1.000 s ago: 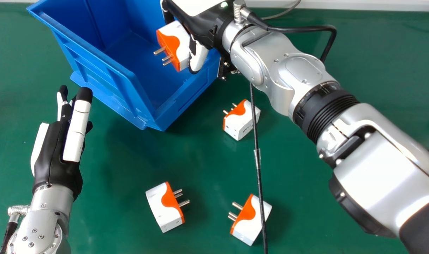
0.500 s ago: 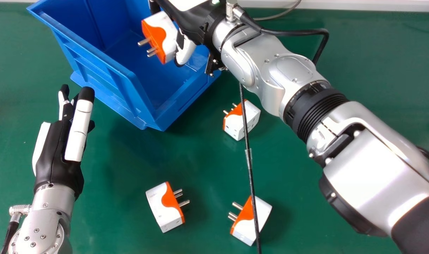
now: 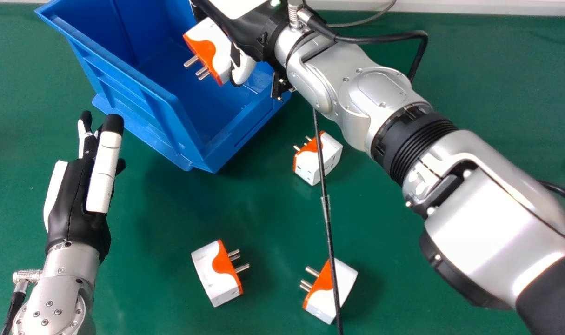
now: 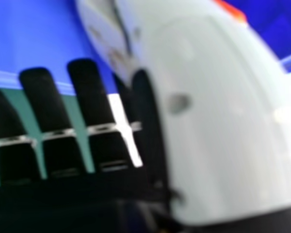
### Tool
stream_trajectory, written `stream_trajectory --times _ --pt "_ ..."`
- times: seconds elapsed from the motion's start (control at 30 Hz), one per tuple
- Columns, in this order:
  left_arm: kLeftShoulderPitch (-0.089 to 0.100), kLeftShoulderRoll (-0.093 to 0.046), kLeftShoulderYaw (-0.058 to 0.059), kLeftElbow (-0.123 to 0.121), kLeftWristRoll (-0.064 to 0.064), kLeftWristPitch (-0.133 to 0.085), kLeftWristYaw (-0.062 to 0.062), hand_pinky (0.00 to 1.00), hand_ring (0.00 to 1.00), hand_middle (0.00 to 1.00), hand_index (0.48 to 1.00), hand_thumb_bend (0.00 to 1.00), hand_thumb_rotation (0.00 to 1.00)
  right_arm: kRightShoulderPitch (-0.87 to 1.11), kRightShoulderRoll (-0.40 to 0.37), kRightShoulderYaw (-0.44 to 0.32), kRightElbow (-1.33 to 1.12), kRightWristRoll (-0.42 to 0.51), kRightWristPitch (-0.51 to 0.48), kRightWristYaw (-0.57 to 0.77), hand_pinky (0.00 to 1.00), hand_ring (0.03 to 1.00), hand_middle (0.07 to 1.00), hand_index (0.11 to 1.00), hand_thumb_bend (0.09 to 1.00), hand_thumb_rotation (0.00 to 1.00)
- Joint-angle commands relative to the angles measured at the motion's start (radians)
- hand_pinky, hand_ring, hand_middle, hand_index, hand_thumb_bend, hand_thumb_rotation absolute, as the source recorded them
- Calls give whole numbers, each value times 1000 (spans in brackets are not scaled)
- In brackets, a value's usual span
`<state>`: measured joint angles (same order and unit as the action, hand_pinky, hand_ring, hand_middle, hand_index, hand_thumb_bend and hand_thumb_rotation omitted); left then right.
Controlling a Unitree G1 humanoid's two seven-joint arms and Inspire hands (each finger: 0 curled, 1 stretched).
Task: Pick all objects and put in blue box
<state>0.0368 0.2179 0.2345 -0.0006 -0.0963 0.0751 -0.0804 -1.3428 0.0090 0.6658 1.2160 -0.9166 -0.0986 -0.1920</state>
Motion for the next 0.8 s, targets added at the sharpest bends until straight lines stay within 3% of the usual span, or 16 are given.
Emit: stream_trajectory --times 0.0,0.57,0.77 --pt "5 3 -1 -24 12 -33 3 934 983 1000 1000 801 1000 -153 -23 -8 -28 -5 36 -23 990 1000 1000 1000 1000 517" --pt "1 5 -1 -15 8 -36 -5 942 985 1000 1000 801 1000 -159 -27 12 -34 -16 48 -39 1000 1000 1000 1000 1000 544" --pt "1 3 -2 -12 12 -40 -2 945 986 1000 1000 812 998 -158 -35 11 -48 -15 44 -31 1000 1000 1000 1000 1000 548"
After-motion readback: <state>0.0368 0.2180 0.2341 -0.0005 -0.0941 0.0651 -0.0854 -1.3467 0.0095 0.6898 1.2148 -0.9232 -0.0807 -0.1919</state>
